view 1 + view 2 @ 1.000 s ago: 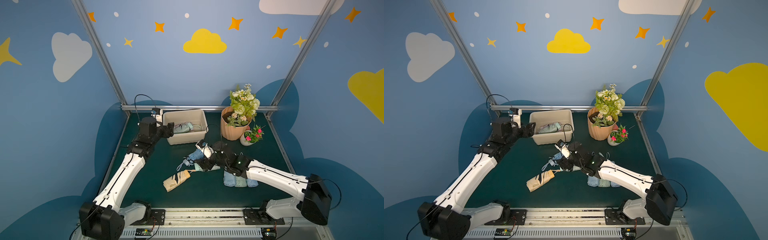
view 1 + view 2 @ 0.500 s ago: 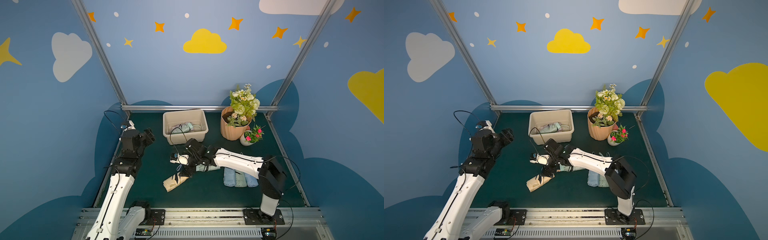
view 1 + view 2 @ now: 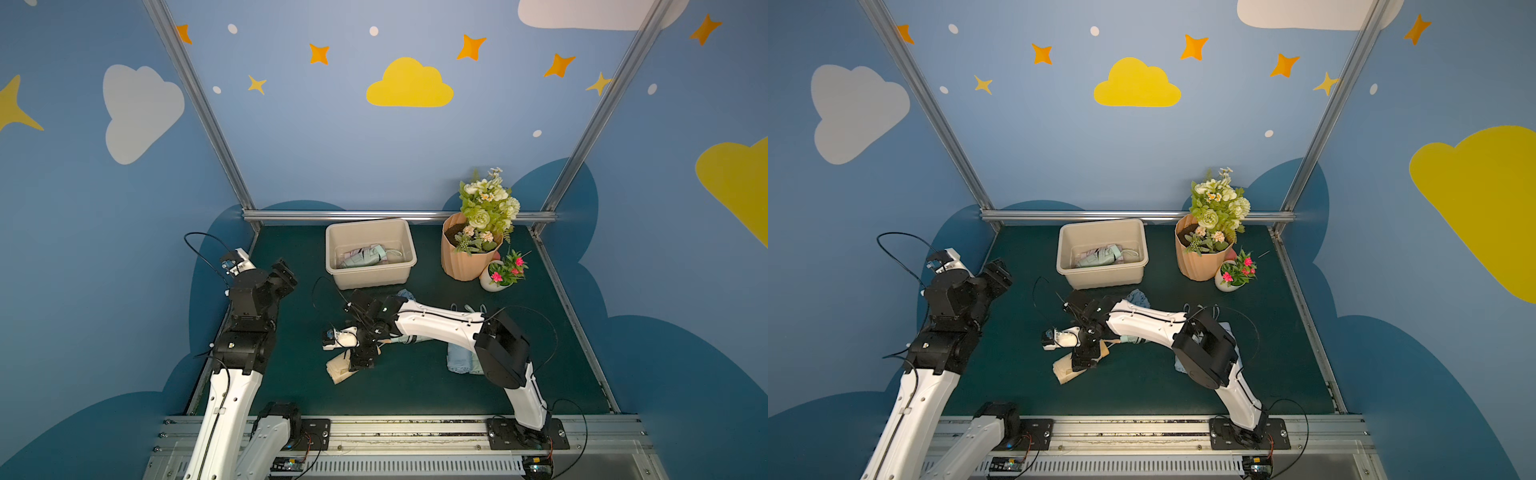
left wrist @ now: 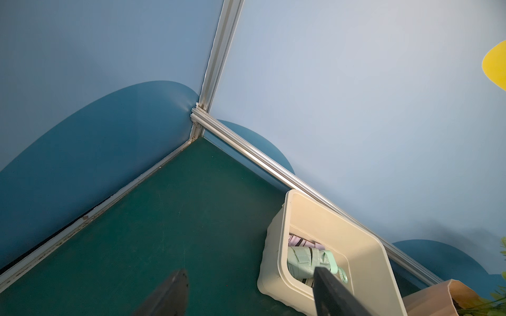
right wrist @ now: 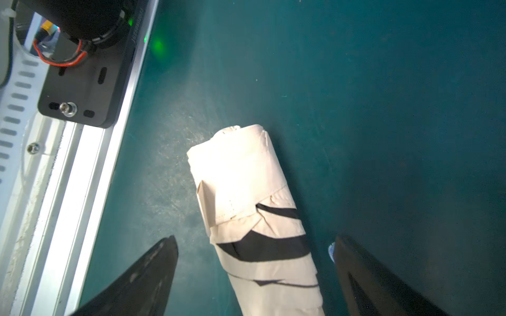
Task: Put the umbrella into the storage box
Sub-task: Pick up the umbrella from the center of the board.
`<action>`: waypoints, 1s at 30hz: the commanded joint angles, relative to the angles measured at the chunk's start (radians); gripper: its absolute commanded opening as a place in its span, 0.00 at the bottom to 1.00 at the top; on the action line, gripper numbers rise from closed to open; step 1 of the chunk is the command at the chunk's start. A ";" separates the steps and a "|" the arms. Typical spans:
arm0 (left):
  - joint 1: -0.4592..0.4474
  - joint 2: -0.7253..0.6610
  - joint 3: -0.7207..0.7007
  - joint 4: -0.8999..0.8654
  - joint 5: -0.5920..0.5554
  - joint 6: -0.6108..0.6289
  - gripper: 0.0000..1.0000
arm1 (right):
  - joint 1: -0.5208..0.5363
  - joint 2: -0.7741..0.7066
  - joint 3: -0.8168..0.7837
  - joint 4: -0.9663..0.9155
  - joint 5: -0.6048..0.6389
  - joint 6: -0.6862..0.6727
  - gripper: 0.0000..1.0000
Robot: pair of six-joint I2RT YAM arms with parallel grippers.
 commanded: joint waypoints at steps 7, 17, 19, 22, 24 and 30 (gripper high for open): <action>0.013 -0.005 -0.014 -0.016 -0.018 0.017 0.77 | 0.015 0.076 0.077 -0.044 0.014 -0.032 0.96; 0.030 0.016 0.001 -0.002 0.005 0.072 0.79 | 0.034 0.132 0.132 -0.122 0.029 -0.078 0.95; 0.029 0.014 -0.001 0.004 0.000 0.082 0.79 | 0.037 0.143 0.145 -0.132 0.049 -0.078 0.95; 0.031 0.010 -0.009 0.005 -0.005 0.084 0.79 | 0.037 0.159 0.162 -0.145 0.068 -0.086 0.95; 0.031 0.008 -0.010 0.004 -0.005 0.088 0.79 | 0.040 0.174 0.175 -0.155 0.084 -0.095 0.95; 0.031 0.005 -0.010 0.005 -0.007 0.091 0.80 | 0.048 0.198 0.195 -0.176 0.130 -0.135 0.85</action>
